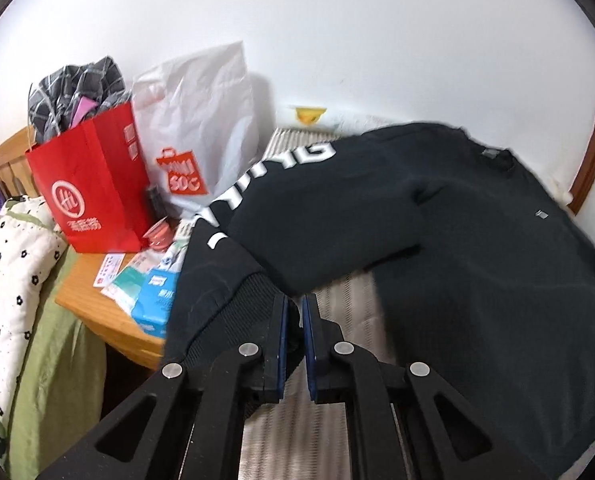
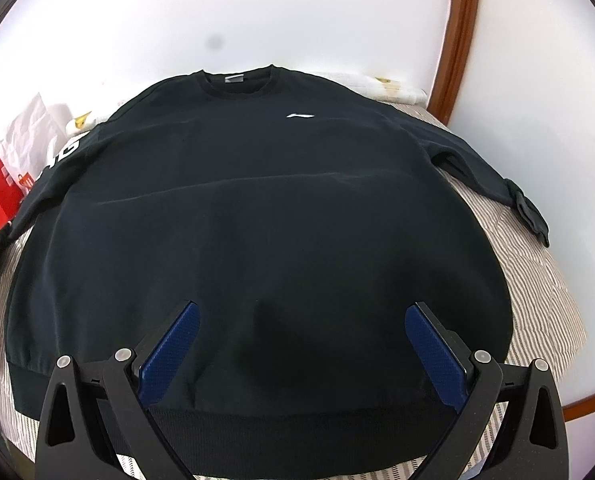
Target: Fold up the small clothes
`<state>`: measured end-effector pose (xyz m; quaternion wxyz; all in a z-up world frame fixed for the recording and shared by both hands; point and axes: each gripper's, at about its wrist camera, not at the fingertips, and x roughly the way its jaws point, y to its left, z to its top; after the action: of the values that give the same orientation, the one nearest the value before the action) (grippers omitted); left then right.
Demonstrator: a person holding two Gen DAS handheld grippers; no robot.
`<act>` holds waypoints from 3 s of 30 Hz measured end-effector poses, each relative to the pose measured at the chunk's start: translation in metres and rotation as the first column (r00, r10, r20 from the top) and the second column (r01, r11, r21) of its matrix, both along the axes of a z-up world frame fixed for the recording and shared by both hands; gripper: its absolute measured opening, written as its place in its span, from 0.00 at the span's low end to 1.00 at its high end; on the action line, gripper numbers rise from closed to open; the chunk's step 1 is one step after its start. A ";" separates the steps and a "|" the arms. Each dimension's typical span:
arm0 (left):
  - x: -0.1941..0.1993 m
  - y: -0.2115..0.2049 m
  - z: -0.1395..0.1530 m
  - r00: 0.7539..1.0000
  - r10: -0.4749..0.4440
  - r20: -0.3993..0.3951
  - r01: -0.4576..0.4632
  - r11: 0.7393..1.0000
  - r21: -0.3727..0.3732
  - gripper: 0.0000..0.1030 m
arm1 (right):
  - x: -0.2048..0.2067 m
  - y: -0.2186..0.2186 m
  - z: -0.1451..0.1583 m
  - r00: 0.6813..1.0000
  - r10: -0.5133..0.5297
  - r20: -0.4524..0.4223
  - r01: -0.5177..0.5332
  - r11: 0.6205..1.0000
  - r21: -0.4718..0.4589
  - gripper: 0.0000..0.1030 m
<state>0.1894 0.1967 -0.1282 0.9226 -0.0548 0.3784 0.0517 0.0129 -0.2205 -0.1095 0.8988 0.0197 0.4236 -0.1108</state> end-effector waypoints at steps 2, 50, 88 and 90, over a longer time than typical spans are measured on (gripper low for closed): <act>0.002 -0.009 0.011 1.000 -0.020 0.011 0.020 1.000 -0.020 0.07 | 0.000 -0.007 0.000 1.000 -0.001 -0.001 0.001 1.000 0.007 0.98; 0.082 -0.172 0.048 0.973 -0.225 0.047 0.229 0.966 -0.121 0.60 | 0.116 -0.060 0.011 0.980 0.184 0.077 -0.195 0.969 0.155 0.93; 0.040 -0.100 -0.059 0.989 -0.052 -0.141 0.055 0.998 0.017 0.64 | 0.261 -0.132 0.001 0.995 0.045 0.089 -0.055 0.992 0.112 0.11; 0.040 -0.101 -0.059 0.989 -0.050 -0.142 0.054 0.998 0.025 0.65 | 0.257 -0.139 -0.004 0.997 0.039 0.074 -0.048 0.992 0.120 0.11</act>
<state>0.2295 0.0954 -0.1868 0.8951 -0.0278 0.4435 0.0366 0.2701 -0.3594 -0.1134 0.9127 0.0693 0.3975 -0.0644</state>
